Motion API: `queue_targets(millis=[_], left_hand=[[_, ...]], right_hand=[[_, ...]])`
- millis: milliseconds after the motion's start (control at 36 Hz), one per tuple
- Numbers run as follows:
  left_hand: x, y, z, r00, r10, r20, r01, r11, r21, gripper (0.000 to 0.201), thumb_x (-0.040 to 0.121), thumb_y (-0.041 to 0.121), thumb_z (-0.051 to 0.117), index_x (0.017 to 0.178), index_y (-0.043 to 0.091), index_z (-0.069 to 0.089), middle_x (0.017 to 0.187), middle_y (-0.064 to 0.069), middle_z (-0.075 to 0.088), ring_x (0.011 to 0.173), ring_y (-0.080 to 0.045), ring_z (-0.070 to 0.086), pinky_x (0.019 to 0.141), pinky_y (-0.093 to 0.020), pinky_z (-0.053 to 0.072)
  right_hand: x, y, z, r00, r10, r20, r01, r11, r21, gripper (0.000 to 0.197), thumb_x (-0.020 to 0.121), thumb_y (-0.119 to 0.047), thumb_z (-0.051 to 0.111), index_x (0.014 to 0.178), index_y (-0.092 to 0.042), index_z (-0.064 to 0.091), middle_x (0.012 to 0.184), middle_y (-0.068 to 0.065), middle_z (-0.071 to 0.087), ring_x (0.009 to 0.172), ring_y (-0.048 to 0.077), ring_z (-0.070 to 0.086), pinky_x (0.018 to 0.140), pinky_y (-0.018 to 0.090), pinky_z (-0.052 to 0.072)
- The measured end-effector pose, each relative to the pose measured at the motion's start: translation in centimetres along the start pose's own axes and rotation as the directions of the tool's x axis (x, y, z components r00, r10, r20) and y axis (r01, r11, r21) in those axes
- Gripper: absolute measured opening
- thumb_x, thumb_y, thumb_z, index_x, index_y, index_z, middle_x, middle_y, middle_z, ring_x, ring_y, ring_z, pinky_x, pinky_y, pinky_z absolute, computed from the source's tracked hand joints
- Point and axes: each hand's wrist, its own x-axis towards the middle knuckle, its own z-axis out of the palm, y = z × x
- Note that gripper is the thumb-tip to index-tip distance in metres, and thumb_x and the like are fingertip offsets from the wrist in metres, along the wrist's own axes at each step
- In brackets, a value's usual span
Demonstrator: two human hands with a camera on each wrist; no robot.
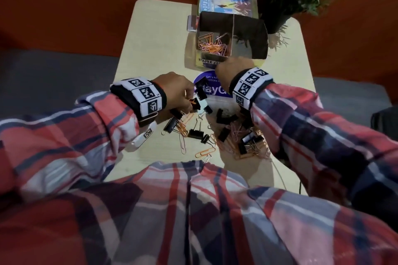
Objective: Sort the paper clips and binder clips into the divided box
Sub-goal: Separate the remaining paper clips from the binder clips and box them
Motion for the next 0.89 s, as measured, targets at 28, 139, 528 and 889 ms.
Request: queue_targets(millis=[28, 139, 528, 889], left_hand=[[-0.1, -0.1, 0.0, 1.0, -0.007, 0.002, 0.007, 0.999, -0.032, 0.019, 0.078, 0.028, 0.077, 0.093, 0.02, 0.068, 0.091, 0.002, 0.064, 0.086, -0.018, 0.056, 0.065, -0.027, 0.039], [-0.2, -0.4, 0.4, 1.0, -0.001, 0.0, 0.001, 0.996, -0.088, 0.011, 0.08, 0.021, 0.076, 0.084, 0.015, 0.068, 0.078, 0.005, 0.063, 0.076, -0.015, 0.056, 0.056, -0.021, 0.036], [-0.4, -0.7, 0.0, 0.993, -0.005, -0.118, -0.01, 0.992, -0.124, 0.012, 0.086, 0.017, 0.069, 0.092, 0.006, 0.069, 0.087, -0.005, 0.065, 0.084, -0.022, 0.057, 0.068, -0.026, 0.037], [0.3, -0.3, -3.3, 0.976, -0.035, -0.213, -0.036, 0.945, -0.324, 0.015, 0.088, 0.018, 0.068, 0.091, 0.003, 0.067, 0.072, 0.0, 0.063, 0.063, -0.011, 0.059, 0.057, -0.023, 0.044]], right_hand=[[-0.1, 0.1, 0.0, 1.0, -0.014, 0.004, 0.014, 1.0, -0.009, 0.021, 0.097, -0.016, 0.048, 0.105, -0.007, 0.065, 0.082, 0.007, 0.054, 0.074, 0.026, 0.052, 0.073, 0.039, 0.051], [-1.0, 0.7, 0.6, 0.993, -0.104, 0.047, 0.108, 0.989, -0.098, 0.018, 0.093, -0.019, 0.053, 0.101, -0.012, 0.068, 0.09, 0.007, 0.065, 0.081, 0.029, 0.061, 0.073, 0.037, 0.051], [-8.2, 2.2, 3.8, 0.965, -0.17, 0.201, 0.177, 0.984, -0.017, 0.086, 0.066, -0.079, 0.059, 0.135, -0.03, 0.044, 0.13, 0.001, 0.044, 0.111, 0.027, 0.057, 0.096, 0.04, 0.044], [-8.4, 1.9, 4.7, 0.998, -0.042, 0.038, 0.037, 0.993, 0.115, 0.049, 0.099, -0.051, 0.028, 0.112, -0.023, 0.066, 0.117, -0.002, 0.063, 0.112, 0.025, 0.06, 0.11, 0.046, 0.03]])
